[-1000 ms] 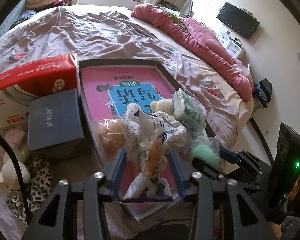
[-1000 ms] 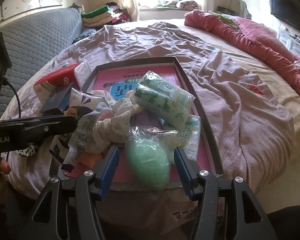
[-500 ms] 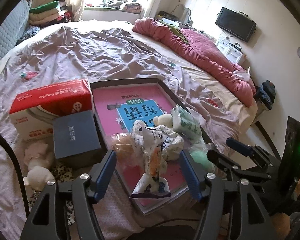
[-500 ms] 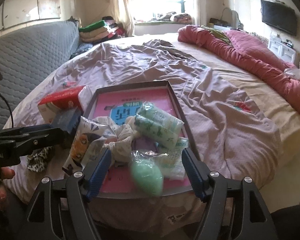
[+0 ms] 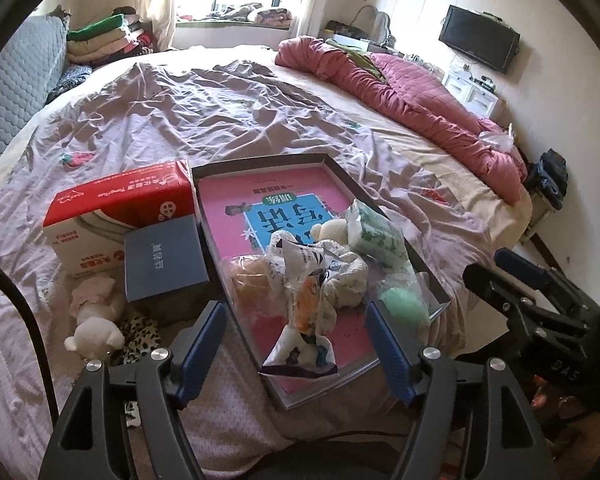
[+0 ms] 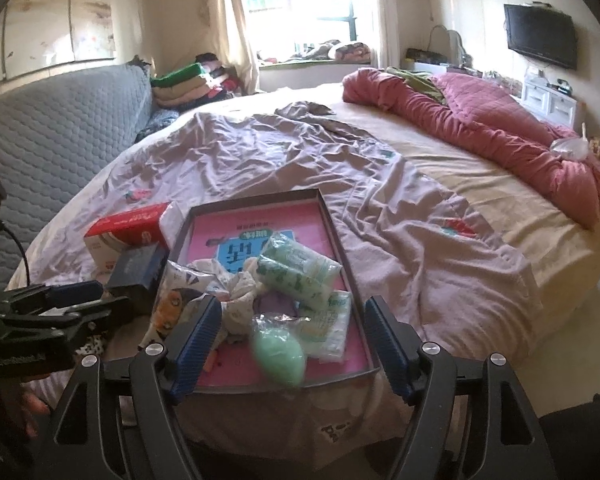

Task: Organize soft objects
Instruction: 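Lift both open grippers away from the tray, then move both open grippers to the plush bunny and leopard-print cloth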

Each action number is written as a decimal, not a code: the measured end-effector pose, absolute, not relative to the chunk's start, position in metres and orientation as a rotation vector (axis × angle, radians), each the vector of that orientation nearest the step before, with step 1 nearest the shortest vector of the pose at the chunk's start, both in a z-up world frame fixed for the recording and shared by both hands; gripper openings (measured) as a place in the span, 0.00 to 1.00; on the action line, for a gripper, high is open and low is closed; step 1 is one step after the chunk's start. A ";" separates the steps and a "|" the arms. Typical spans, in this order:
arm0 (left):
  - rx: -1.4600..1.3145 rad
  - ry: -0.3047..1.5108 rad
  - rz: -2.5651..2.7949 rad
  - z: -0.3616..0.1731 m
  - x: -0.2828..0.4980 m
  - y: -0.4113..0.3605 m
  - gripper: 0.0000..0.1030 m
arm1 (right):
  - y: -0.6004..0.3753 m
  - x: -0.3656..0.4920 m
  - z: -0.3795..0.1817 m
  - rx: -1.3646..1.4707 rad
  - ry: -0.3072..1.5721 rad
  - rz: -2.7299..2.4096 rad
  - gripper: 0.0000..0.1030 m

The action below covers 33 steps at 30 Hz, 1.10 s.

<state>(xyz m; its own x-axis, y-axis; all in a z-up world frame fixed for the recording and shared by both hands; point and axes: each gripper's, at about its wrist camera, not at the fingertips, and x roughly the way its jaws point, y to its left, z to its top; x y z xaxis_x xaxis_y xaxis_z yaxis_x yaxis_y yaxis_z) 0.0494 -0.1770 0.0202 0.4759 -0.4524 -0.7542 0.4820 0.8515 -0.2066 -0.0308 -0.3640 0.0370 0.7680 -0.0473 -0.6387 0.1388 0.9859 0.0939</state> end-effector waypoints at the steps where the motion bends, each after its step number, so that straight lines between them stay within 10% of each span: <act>1: 0.041 0.909 -0.568 0.021 0.048 -0.177 0.70 | -0.363 -0.031 0.037 0.139 0.689 -0.098 0.73; 33: 0.000 0.881 -0.489 0.043 0.047 -0.116 0.75 | -0.304 -0.025 0.058 0.086 0.654 -0.017 0.74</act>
<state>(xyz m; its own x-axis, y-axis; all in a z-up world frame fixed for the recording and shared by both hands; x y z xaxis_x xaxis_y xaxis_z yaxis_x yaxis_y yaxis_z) 0.0467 -0.1161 0.0426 0.5339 -0.4103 -0.7394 0.4101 0.8903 -0.1979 -0.0249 -0.3037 0.0578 0.7938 0.0115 -0.6081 0.0427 0.9963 0.0747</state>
